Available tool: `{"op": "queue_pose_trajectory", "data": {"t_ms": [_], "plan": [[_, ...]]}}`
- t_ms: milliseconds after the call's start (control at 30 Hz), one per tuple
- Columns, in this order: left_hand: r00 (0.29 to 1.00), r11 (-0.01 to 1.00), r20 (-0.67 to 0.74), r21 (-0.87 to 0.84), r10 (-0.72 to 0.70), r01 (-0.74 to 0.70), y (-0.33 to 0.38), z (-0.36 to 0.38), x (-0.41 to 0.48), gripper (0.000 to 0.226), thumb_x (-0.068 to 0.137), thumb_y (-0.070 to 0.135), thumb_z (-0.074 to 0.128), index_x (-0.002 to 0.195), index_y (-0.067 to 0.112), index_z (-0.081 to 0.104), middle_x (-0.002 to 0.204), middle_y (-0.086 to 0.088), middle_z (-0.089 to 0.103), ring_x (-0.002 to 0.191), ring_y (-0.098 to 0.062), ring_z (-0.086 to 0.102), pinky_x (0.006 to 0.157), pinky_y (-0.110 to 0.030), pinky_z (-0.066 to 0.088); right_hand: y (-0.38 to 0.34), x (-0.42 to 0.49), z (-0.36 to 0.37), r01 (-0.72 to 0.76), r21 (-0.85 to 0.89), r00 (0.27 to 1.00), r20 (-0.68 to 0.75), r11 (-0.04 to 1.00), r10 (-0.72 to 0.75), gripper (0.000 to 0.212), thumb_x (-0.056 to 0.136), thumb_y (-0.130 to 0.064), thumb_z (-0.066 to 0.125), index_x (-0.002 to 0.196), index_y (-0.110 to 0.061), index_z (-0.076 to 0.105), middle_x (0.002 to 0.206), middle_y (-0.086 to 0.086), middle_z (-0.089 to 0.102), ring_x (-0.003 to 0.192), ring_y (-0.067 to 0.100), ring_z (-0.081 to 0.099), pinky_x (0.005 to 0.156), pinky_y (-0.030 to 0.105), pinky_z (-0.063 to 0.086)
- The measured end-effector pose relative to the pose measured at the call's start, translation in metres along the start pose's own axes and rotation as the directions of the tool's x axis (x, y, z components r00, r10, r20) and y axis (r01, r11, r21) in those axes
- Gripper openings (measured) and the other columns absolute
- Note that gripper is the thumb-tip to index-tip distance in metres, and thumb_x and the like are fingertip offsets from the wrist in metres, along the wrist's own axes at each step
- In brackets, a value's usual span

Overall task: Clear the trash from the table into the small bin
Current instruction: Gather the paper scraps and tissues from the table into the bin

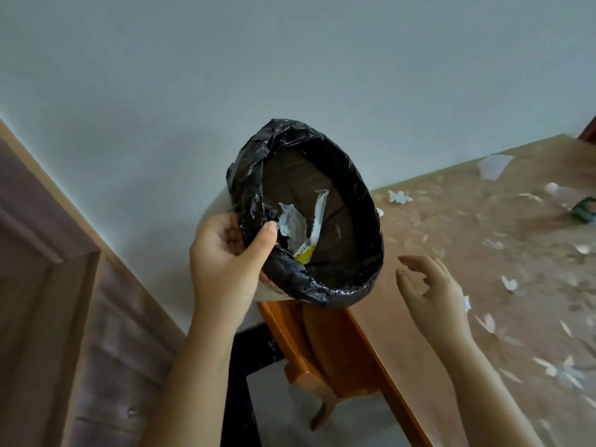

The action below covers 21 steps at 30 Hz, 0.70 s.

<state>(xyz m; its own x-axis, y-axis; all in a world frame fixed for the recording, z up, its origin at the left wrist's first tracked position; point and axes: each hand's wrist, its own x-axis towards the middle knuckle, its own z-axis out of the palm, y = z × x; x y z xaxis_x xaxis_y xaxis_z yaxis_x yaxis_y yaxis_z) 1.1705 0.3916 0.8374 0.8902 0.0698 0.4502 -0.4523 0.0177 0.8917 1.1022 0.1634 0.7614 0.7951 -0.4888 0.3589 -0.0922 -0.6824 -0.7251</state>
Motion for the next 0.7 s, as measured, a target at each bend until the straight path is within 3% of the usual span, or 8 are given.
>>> {"op": "queue_pose_trajectory", "data": {"t_ms": [100, 233, 433, 567, 700], "plan": [[0.997, 0.999, 0.063, 0.014, -0.048, 0.047, -0.026, 0.021, 0.028, 0.011, 0.062, 0.044, 0.069, 0.072, 0.044, 0.065, 0.072, 0.021, 0.07, 0.068, -0.003, 0.067, 0.054, -0.015, 0.05, 0.018, 0.009, 0.009, -0.101, -0.028, 0.994, -0.034, 0.995, 0.1, 0.019, 0.083, -0.014, 0.059, 0.102, -0.017, 0.061, 0.095, -0.003, 0.057, 0.098, 0.016, 0.052, 0.085, 0.034, 0.041], [0.975, 0.994, 0.196, 0.052, -0.102, 0.093, -0.065, 0.051, 0.056, 0.011, 0.062, 0.047, 0.068, 0.072, 0.047, 0.062, 0.072, 0.024, 0.068, 0.067, 0.0, 0.065, 0.054, -0.016, 0.05, 0.044, 0.011, 0.019, -0.252, -0.059, 0.961, -0.13, 0.966, 0.243, 0.018, 0.082, -0.01, 0.06, 0.099, -0.014, 0.062, 0.091, -0.004, 0.056, 0.089, 0.016, 0.054, 0.077, 0.031, 0.04], [0.907, 0.983, 0.382, 0.122, -0.176, 0.139, -0.112, 0.089, 0.082, 0.014, 0.066, 0.048, 0.067, 0.072, 0.037, 0.062, 0.073, 0.022, 0.069, 0.07, 0.003, 0.064, 0.055, -0.015, 0.05, 0.083, 0.003, 0.03, -0.518, -0.028, 0.828, -0.268, 0.855, 0.493, 0.018, 0.082, -0.008, 0.06, 0.1, -0.011, 0.063, 0.098, 0.005, 0.061, 0.09, 0.019, 0.056, 0.078, 0.032, 0.043], [0.892, 0.971, 0.398, 0.182, -0.215, 0.153, -0.13, 0.118, 0.08, 0.015, 0.072, 0.038, 0.07, 0.077, 0.027, 0.061, 0.077, 0.005, 0.068, 0.073, -0.011, 0.065, 0.066, -0.037, 0.055, 0.115, 0.002, 0.027, -0.63, -0.02, 0.742, -0.309, 0.776, 0.595, 0.018, 0.083, -0.01, 0.058, 0.1, -0.009, 0.062, 0.101, 0.008, 0.063, 0.09, 0.02, 0.057, 0.083, 0.035, 0.046], [0.869, 0.964, 0.429, 0.201, -0.247, 0.175, -0.141, 0.147, 0.082, 0.012, 0.071, 0.039, 0.07, 0.074, 0.033, 0.059, 0.077, 0.01, 0.067, 0.07, -0.002, 0.064, 0.066, -0.035, 0.055, 0.156, 0.013, 0.024, -0.676, 0.004, 0.69, -0.346, 0.737, 0.636, 0.019, 0.081, -0.013, 0.061, 0.099, -0.011, 0.061, 0.1, 0.008, 0.063, 0.085, 0.019, 0.057, 0.076, 0.032, 0.045]]}}
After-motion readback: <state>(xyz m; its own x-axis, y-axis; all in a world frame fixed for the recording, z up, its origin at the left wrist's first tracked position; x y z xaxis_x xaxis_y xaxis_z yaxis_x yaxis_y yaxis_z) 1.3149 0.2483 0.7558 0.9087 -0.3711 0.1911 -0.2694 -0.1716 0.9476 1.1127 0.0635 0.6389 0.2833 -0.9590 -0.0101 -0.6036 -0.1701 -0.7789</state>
